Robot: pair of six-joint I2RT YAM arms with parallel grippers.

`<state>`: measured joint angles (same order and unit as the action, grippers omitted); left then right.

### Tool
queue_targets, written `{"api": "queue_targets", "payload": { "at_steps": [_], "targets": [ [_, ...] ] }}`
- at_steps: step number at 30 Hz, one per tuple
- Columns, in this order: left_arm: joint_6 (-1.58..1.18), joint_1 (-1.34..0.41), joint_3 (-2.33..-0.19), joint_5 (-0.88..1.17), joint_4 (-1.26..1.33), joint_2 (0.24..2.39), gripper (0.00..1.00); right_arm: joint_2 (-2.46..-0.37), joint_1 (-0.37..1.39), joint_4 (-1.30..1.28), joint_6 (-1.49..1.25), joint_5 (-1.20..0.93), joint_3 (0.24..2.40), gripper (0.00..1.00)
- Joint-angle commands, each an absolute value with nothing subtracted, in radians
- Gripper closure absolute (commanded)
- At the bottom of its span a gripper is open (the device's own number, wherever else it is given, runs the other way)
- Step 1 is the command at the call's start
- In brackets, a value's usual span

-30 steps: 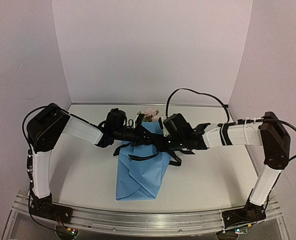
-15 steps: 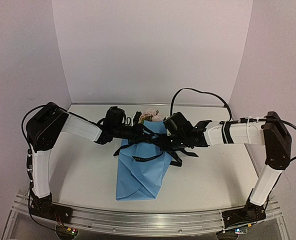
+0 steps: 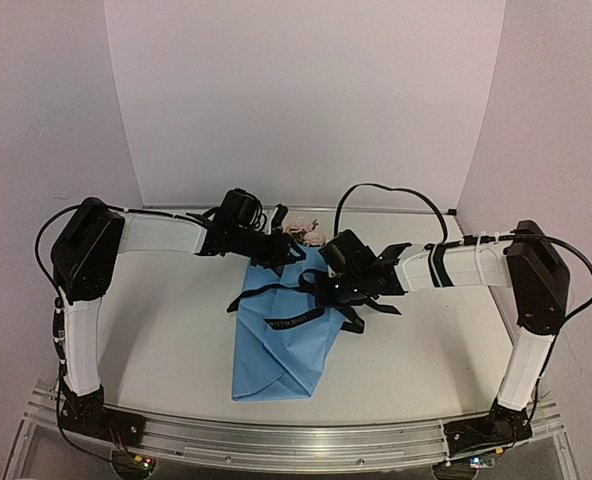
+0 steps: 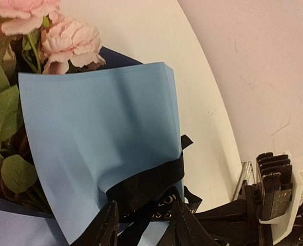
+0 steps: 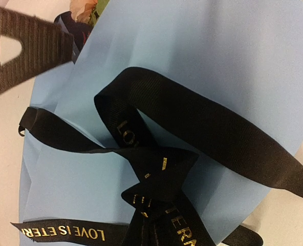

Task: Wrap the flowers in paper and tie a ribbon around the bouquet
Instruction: Pick up the folded bouquet from the right side of the ribbon.

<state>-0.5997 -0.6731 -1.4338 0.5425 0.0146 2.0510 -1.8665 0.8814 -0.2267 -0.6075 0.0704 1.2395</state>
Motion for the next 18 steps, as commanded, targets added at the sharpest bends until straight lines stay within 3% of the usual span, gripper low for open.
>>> {"api": "queue_targets", "payload": {
  "at_steps": [1,8,18],
  "targets": [
    [-0.35,-0.676,-1.578,0.475,-0.254,2.063,0.62,-1.873,0.876,-0.214,-0.623,0.074,1.277,1.0],
    [-0.205,-0.713,-1.721,0.412,-0.445,2.145,0.56,-1.88,0.876,-0.207,-0.628,0.068,1.278,1.0],
    [-0.161,-0.749,-1.813,0.378,-0.481,2.221,0.53,-1.882,0.876,-0.201,-0.635,0.061,1.274,1.0]
  ]
}}
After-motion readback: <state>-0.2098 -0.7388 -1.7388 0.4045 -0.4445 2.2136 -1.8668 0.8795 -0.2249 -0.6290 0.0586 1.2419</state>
